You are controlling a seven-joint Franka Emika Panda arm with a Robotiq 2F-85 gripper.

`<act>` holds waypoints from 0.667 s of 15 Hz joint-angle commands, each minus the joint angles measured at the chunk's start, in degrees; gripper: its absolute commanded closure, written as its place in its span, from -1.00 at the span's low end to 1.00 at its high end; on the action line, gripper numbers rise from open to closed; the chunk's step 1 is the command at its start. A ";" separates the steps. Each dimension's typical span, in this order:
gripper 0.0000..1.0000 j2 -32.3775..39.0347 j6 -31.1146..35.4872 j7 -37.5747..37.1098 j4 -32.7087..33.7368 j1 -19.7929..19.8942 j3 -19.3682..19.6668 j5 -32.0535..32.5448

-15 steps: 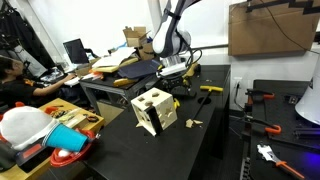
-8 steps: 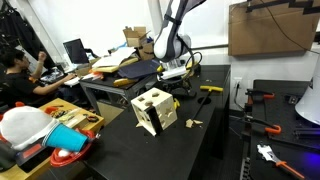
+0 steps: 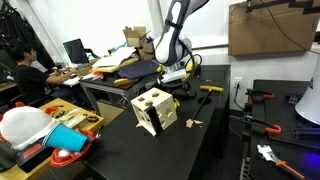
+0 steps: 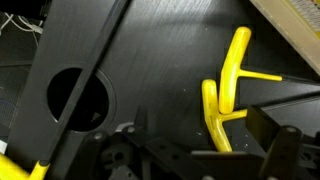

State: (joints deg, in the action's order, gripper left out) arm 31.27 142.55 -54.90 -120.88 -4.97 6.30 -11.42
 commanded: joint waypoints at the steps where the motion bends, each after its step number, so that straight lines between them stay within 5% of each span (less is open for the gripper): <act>1: -1.00 0.56 2.20 -3.90 0.20 -1.86 1.67 2.19; 10: -1.00 2.10 4.37 -6.66 0.60 -2.49 2.66 3.70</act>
State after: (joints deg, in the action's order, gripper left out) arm 32.47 145.76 -59.03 -120.88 -6.53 8.02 -8.79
